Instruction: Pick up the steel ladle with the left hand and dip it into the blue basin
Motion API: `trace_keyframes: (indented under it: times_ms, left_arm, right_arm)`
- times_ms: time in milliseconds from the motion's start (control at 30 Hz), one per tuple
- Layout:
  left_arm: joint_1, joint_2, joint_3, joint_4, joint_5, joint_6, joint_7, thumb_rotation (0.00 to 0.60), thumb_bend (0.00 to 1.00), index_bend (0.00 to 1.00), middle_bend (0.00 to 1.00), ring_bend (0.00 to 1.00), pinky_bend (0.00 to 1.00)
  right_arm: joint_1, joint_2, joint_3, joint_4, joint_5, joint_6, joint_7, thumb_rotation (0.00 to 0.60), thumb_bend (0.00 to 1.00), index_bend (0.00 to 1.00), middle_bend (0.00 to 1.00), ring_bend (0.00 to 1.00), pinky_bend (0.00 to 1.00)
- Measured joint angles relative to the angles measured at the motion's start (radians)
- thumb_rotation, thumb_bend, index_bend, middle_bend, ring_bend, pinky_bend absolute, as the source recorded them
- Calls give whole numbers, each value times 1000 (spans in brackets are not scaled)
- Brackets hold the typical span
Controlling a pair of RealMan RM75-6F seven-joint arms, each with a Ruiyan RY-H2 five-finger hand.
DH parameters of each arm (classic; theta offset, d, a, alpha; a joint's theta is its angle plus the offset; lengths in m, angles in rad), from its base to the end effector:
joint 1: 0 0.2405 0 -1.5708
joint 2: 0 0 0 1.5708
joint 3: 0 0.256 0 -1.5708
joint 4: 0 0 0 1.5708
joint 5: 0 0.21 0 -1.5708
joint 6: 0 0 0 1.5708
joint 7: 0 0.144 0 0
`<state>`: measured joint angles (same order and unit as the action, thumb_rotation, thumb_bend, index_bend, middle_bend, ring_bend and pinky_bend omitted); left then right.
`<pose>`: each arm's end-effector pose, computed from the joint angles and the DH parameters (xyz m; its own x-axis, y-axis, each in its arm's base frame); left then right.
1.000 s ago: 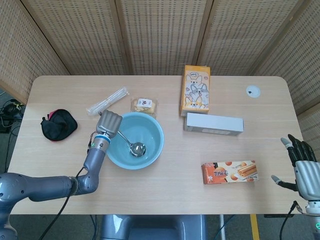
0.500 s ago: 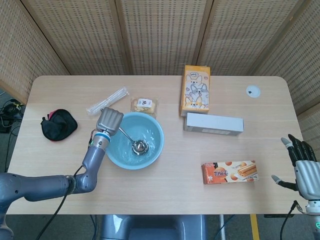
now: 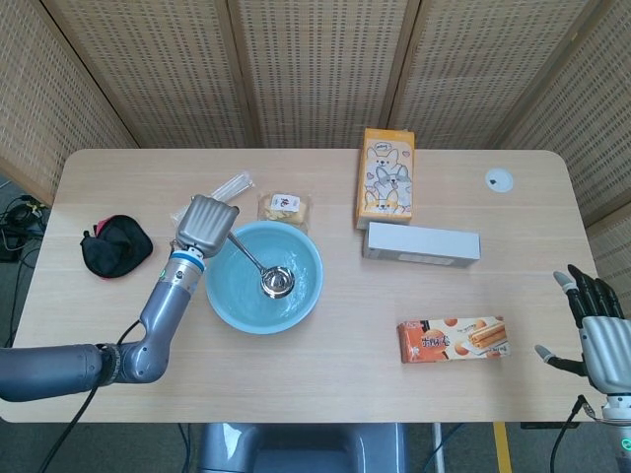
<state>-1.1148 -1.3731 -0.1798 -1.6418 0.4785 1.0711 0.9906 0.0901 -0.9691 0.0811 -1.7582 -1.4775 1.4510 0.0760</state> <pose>-0.0764 0.4020 0.0429 0.7897 0.1197 0.6017 0.6079 -0.2847 -0.7412 -0.2921 -0.1872 0.1929 0.3242 -0.0046 0.9460 -0.9460 -0.0045 0.3242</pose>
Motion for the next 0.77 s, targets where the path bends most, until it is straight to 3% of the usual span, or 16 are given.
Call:
trace_keyframes:
  times_ms: [300,767]
  left_arm:
    - [-11,58,-3,-65,-2,42,19,600,979,933,973,938,1000]
    - [-5,42,18,-56,40,84,13,600,976,933,974,938,1000]
  right_arm:
    - [-2,0,-1,-5,-3,4,-7,600,0,0,0,0,0]
    - [-6,3,-2,-6,-9,13,0,600,0,0,0,0,0]
